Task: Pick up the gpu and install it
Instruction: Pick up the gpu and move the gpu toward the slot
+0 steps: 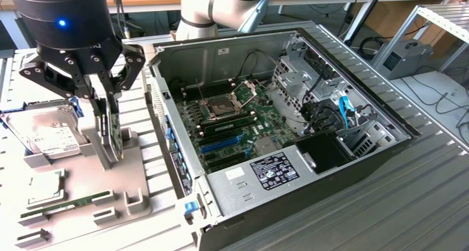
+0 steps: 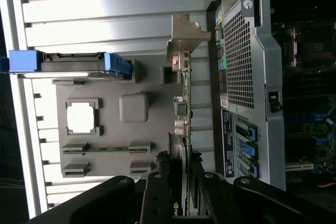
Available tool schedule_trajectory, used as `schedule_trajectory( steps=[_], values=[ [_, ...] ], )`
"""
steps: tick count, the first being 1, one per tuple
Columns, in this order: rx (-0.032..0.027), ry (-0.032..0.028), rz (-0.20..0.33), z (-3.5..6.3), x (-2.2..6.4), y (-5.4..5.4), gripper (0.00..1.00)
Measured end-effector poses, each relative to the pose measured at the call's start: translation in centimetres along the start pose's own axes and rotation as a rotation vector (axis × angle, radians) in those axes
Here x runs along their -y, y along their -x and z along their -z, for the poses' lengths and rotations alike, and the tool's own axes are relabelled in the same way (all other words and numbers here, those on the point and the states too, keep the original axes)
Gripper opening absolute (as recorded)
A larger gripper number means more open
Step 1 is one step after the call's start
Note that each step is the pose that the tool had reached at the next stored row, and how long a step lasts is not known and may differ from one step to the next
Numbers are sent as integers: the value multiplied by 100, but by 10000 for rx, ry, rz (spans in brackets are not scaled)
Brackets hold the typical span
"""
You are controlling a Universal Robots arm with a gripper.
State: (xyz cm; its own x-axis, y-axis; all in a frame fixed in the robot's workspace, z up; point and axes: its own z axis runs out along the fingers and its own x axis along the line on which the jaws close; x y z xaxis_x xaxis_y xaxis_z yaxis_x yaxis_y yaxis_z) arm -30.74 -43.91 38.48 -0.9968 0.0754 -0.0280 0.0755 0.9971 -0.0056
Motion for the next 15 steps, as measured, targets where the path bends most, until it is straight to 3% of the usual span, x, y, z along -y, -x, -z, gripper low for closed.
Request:
schedule_trajectory(
  steps=[15],
  values=[
    [0, 0, 0, 38, 0, 1, 26]
  ],
)
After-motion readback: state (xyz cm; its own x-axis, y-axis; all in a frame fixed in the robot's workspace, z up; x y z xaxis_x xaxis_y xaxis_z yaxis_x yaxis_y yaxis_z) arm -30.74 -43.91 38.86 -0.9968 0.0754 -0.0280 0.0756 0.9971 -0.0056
